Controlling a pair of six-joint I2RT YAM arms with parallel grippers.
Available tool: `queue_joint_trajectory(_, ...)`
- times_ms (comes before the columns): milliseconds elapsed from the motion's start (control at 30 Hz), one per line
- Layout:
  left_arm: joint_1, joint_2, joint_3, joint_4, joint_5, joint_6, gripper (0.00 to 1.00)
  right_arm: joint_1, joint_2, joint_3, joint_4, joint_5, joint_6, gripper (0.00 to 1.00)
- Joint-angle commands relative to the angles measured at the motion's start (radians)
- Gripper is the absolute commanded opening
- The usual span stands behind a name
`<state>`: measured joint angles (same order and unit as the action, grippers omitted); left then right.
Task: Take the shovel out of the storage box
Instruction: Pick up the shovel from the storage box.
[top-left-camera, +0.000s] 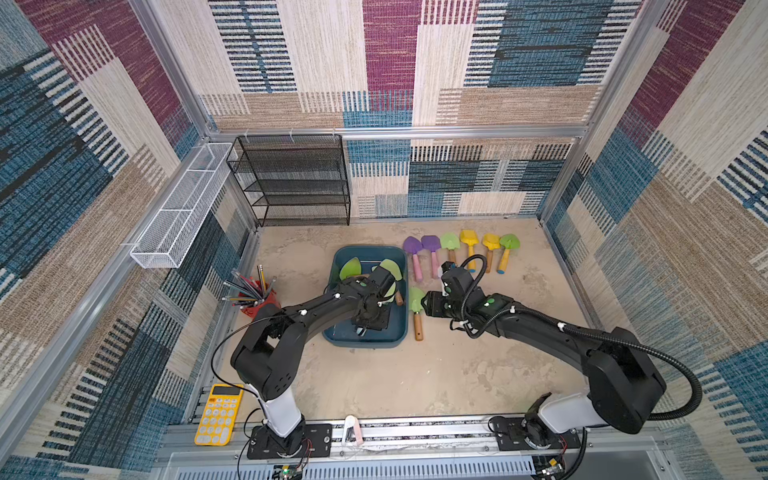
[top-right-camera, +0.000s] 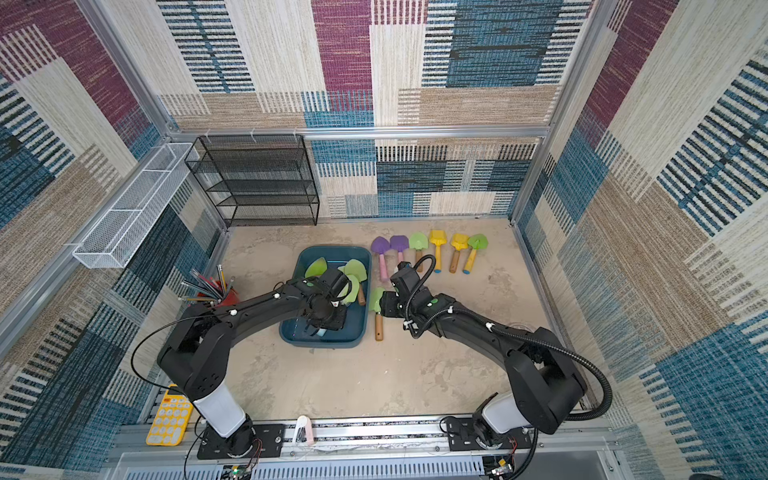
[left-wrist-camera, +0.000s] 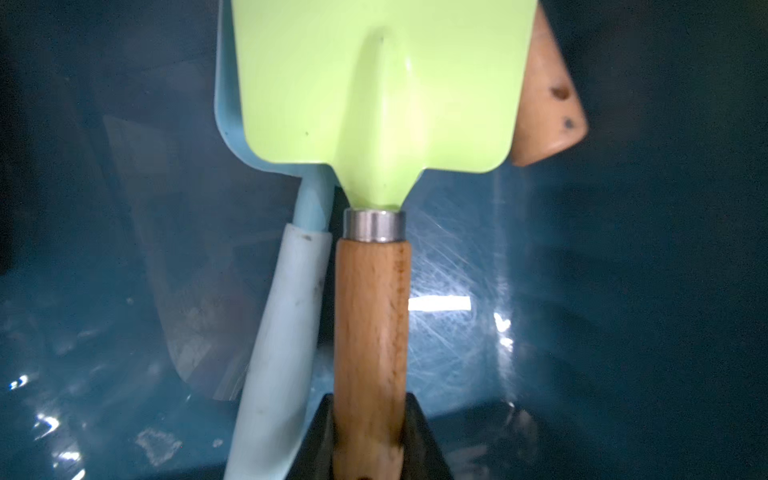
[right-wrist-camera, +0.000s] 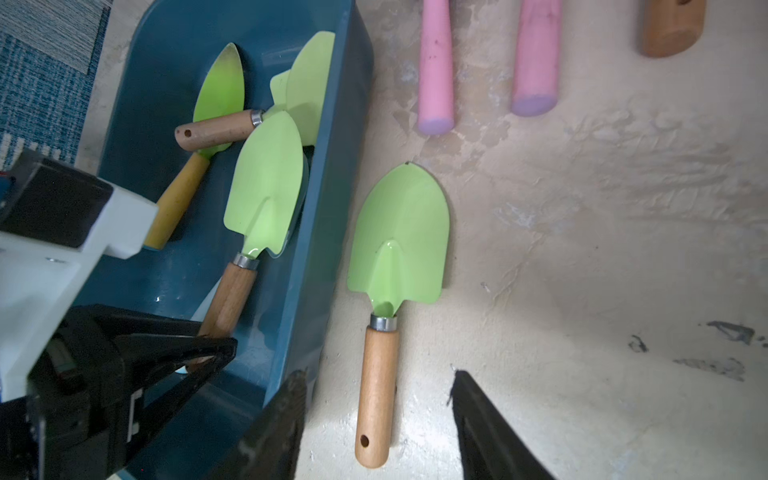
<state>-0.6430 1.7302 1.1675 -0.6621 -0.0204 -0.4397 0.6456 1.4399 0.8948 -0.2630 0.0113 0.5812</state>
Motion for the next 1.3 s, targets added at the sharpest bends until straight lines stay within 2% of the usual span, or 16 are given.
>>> queue_joint_trajectory(0, 0.003, -0.028, 0.016, -0.012, 0.01, -0.005, 0.0, 0.0, -0.022, 0.012, 0.022, 0.006, -0.009, 0.58)
queue_joint_trajectory(167, 0.034, -0.059, 0.02, -0.009, 0.065, -0.008, 0.0, -0.001, -0.022, 0.036, 0.046, -0.049, -0.012, 0.6)
queue_joint_trajectory(300, 0.084, -0.1, 0.0, 0.018, 0.146, -0.017, 0.0, 0.0, 0.001, 0.065, 0.077, -0.101, -0.008, 0.69)
queue_joint_trajectory(433, 0.164, -0.149, -0.062, 0.101, 0.302, -0.054, 0.0, -0.002, 0.051, 0.105, 0.123, -0.182, -0.003, 0.74)
queue_joint_trajectory(600, 0.263, -0.181, -0.128, 0.2, 0.508, -0.126, 0.03, -0.001, 0.124, 0.152, 0.201, -0.325, 0.021, 0.74)
queue_joint_trajectory(667, 0.288, -0.203, -0.148, 0.228, 0.544, -0.152, 0.03, -0.001, 0.161, 0.179, 0.22, -0.376, 0.031, 0.75)
queue_joint_trajectory(900, 0.372, -0.246, -0.27, 0.47, 0.776, -0.304, 0.03, -0.011, 0.291, 0.2, 0.415, -0.627, 0.134, 0.73)
queue_joint_trajectory(1133, 0.394, -0.27, -0.358, 0.649, 0.854, -0.416, 0.05, -0.018, 0.393, 0.223, 0.592, -0.799, 0.249, 0.72)
queue_joint_trajectory(1267, 0.398, -0.27, -0.386, 0.721, 0.876, -0.462, 0.05, -0.023, 0.446, 0.241, 0.653, -0.84, 0.299, 0.71)
